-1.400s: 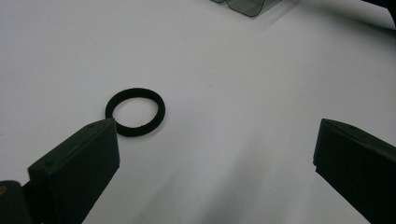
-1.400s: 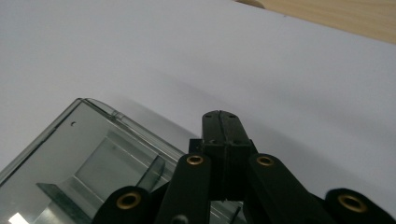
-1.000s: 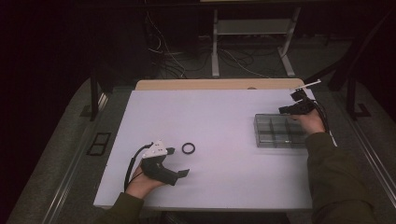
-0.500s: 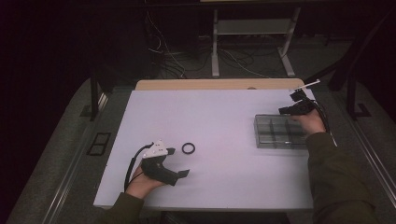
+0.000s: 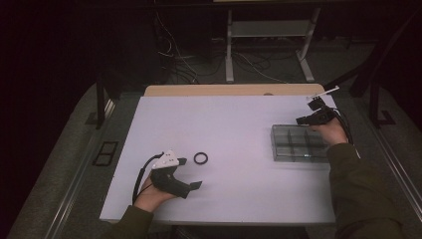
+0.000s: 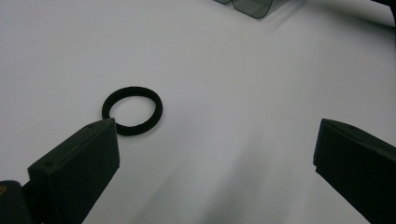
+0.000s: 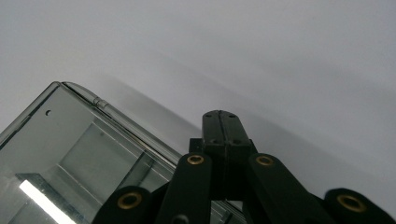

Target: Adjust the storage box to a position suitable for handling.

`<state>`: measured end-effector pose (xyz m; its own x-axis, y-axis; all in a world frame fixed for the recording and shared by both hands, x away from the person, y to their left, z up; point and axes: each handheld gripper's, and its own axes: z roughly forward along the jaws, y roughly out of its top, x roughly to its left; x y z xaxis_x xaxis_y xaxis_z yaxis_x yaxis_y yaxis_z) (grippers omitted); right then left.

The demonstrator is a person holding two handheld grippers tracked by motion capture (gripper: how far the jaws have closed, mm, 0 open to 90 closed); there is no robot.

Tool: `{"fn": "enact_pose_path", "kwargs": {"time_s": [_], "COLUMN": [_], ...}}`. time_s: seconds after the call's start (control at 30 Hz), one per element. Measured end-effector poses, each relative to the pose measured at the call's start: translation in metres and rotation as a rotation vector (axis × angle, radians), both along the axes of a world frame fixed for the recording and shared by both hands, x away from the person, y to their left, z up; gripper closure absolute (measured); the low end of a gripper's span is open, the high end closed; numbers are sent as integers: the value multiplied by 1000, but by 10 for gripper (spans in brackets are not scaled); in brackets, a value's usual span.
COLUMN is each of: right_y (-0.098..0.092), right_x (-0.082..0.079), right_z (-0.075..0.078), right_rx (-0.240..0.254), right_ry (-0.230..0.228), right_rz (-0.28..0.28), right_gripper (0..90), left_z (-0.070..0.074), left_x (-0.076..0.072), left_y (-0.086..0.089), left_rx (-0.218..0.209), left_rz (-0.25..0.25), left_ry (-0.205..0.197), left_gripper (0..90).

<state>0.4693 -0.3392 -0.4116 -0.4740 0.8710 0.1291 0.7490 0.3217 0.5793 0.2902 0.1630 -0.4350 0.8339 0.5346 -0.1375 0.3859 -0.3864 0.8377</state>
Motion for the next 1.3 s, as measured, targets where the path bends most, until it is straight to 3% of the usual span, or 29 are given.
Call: {"fn": "enact_pose_path", "kwargs": {"time_s": [1.0,1.3], "right_y": [8,13], "right_x": [-43,-57], "right_z": [0,0], "right_rx": [2,-4], "right_ry": [-6,-5], "right_rz": [70,116], "right_gripper": [894,894], "left_z": [0,0], "left_x": [-1,-2], "left_y": [-2,-4], "left_rx": [10,12], "left_rz": [-3,-5], "left_ry": [-3,-4], "left_gripper": [0,0]}}
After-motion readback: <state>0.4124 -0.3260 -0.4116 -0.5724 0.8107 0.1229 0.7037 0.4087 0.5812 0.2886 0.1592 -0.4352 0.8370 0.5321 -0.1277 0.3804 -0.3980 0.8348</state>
